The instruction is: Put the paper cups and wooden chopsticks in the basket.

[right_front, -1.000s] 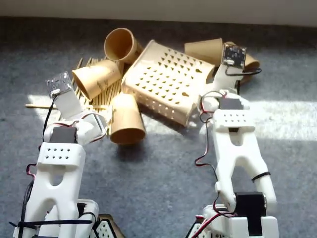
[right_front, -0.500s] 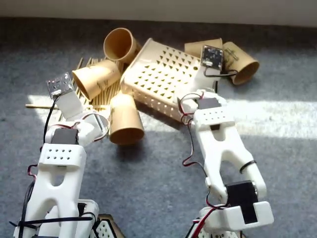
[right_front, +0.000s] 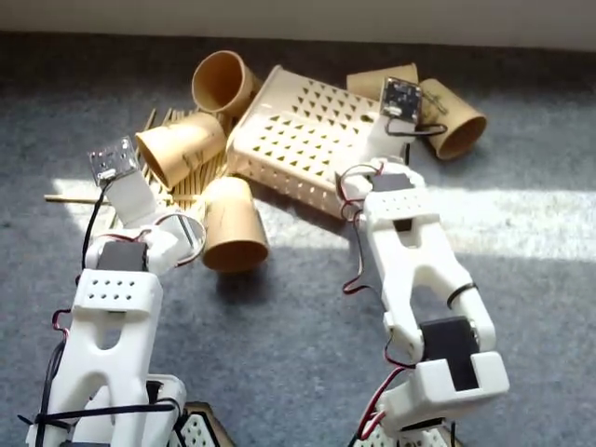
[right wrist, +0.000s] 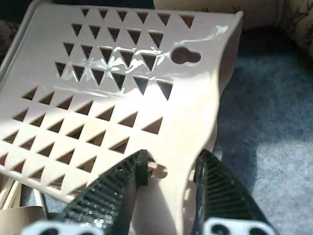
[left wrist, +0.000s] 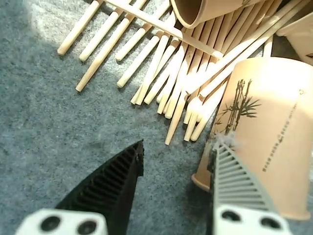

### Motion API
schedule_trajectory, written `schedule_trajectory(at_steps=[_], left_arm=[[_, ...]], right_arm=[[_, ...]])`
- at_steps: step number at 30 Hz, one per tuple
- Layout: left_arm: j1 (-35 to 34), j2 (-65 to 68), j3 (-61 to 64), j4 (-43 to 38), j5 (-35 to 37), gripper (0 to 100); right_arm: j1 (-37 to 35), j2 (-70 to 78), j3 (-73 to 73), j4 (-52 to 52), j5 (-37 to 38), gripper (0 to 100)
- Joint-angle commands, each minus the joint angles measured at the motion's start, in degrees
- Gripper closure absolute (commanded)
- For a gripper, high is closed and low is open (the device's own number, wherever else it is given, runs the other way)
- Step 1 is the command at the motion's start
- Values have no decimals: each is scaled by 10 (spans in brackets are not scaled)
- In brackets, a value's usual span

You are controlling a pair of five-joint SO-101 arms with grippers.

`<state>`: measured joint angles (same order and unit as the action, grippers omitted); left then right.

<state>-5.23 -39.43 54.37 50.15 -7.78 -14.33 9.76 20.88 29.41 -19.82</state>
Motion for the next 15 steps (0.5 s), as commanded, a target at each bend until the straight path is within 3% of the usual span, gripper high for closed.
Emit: schedule_trajectory(at_steps=[1,3,10,13,15], left_arm=[[6,0,3,-10,4,769],[6,0,4,-10,4,769],[6,0,5,-9,4,769],[6,2,5,-10,4,769],[6,2,5,-11,4,769]], right_arm=[[6,50,-3,-2,-5,925],[6,63,-4,-2,-5,998],[4,73,-2,0,-5,993],[15,71,-21,60,-3,993],[23,63,-56,121,41,993]])
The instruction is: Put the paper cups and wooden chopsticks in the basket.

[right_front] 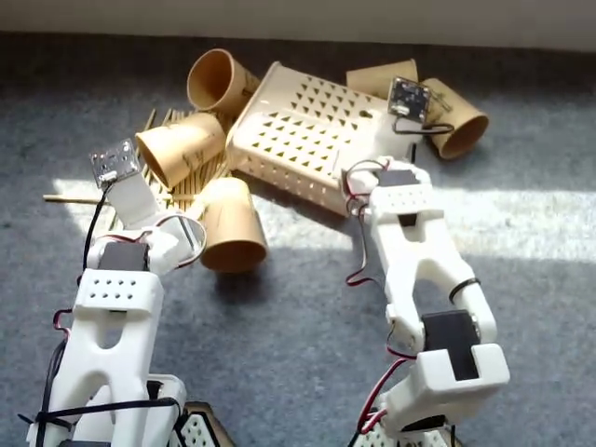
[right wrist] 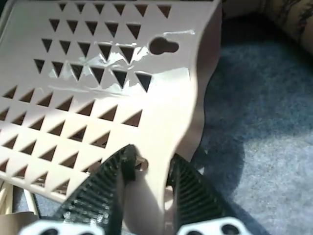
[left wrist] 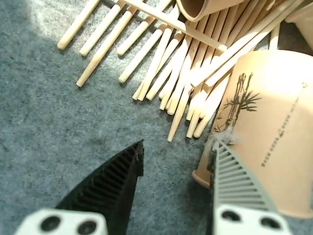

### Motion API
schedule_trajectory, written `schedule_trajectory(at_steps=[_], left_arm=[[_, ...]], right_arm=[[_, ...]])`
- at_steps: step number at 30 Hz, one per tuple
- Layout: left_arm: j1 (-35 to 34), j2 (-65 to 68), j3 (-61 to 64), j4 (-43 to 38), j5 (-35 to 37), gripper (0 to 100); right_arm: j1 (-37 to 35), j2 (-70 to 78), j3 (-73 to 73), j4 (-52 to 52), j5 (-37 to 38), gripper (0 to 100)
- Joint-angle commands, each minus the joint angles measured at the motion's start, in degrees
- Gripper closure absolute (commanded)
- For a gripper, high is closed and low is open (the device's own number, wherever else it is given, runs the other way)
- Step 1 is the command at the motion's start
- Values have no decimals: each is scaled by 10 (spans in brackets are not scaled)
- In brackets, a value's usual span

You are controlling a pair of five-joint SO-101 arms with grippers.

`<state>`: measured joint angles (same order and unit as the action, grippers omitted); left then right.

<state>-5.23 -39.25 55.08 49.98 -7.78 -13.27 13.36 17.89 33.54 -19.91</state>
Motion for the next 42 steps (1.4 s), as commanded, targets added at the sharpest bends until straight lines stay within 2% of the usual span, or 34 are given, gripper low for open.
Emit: schedule_trajectory(at_steps=[1,10,15,23,27,30,34,42], left_arm=[[6,0,-2,-9,4,769],[7,1,-1,-9,4,769],[7,2,2,-10,4,769],[8,2,25,-47,4,769],[8,2,25,-47,4,769],[9,2,26,-51,4,769],[9,2,26,-51,4,769],[9,2,26,-54,4,769]], right_arm=[[20,20,-45,109,70,993],[94,-82,-197,284,167,993],[95,-99,-283,366,221,993],[95,-98,-503,545,357,994],[95,-98,-629,645,372,994],[87,-100,-692,673,370,994],[73,-102,-684,676,369,994],[34,-130,-534,669,368,994]])
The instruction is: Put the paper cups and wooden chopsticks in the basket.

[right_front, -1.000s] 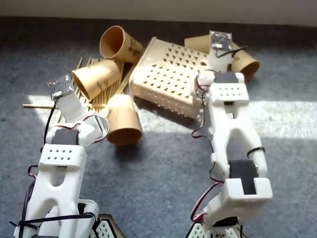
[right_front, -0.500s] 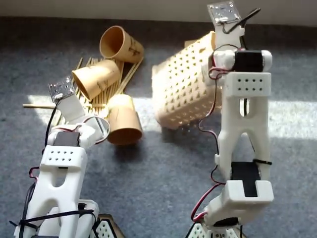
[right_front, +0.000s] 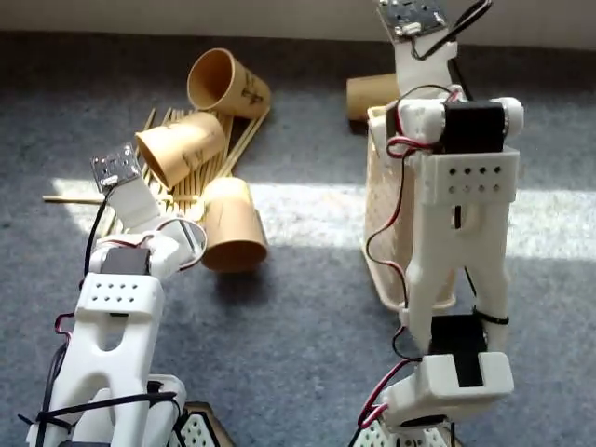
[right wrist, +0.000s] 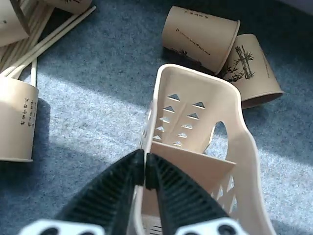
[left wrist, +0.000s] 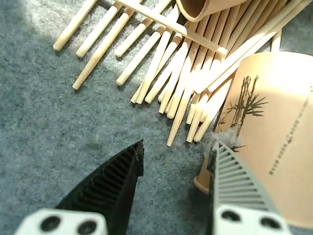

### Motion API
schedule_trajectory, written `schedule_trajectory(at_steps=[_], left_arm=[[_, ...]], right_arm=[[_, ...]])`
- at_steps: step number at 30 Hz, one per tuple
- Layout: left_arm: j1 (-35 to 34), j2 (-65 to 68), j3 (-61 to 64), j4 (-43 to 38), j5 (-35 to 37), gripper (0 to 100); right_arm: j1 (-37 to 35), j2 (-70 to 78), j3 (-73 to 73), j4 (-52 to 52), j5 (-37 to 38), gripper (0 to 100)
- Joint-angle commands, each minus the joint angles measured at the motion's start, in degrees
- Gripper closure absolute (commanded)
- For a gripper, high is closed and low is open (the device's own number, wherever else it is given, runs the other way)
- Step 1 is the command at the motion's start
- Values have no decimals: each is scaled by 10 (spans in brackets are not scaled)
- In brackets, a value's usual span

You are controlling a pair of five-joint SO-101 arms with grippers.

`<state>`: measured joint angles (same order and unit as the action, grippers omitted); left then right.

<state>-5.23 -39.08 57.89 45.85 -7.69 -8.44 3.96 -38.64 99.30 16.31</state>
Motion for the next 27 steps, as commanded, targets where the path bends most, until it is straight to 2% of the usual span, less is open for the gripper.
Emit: schedule_trajectory(at_steps=[1,7,11,15,22,27], left_arm=[[9,0,-2,-16,4,769],[9,0,2,-17,4,769],[9,0,4,-17,4,769],[9,0,4,-17,4,769],[9,0,5,-17,4,769],[9,0,5,-17,4,769]], right_arm=[[-20,-41,31,3,6,994],[-26,-65,40,16,-25,994],[18,-76,104,15,-19,994],[59,-74,199,15,19,994],[45,-79,375,11,43,994],[36,-75,423,11,43,994]])
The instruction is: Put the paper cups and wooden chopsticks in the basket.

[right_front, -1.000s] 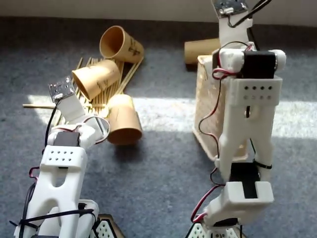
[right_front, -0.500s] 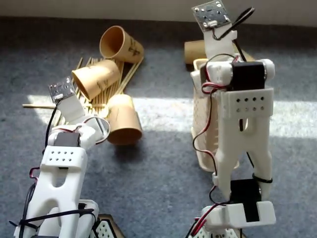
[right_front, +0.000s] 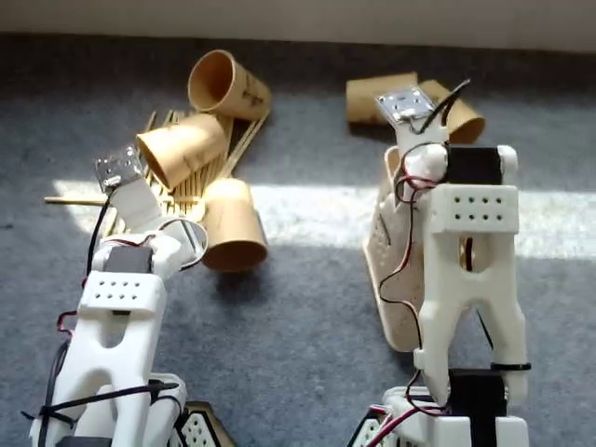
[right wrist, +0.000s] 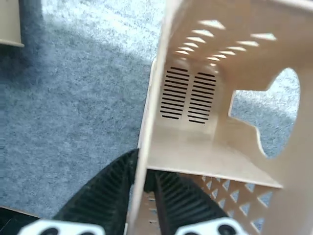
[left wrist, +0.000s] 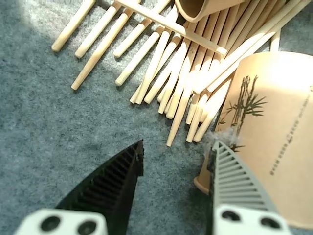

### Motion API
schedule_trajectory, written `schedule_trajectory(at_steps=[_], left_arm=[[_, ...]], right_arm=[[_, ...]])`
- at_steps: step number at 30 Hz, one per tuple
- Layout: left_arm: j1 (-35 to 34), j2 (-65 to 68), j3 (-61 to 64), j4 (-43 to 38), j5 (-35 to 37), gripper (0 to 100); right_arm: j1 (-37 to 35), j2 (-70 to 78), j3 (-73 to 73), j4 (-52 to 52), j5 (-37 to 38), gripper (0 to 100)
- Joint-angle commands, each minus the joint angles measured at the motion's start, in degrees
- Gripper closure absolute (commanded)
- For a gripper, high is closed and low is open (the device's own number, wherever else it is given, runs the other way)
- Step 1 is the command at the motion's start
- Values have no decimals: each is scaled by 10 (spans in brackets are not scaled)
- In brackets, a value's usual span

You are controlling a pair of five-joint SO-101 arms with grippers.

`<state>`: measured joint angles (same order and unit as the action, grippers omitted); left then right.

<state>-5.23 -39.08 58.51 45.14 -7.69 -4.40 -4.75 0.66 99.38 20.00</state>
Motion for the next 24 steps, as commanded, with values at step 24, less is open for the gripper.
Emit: schedule_trajectory(at_steps=[24], left_arm=[[9,0,0,-11,4,769]], right_arm=[[-111,-19,-8,-17,-58,994]])
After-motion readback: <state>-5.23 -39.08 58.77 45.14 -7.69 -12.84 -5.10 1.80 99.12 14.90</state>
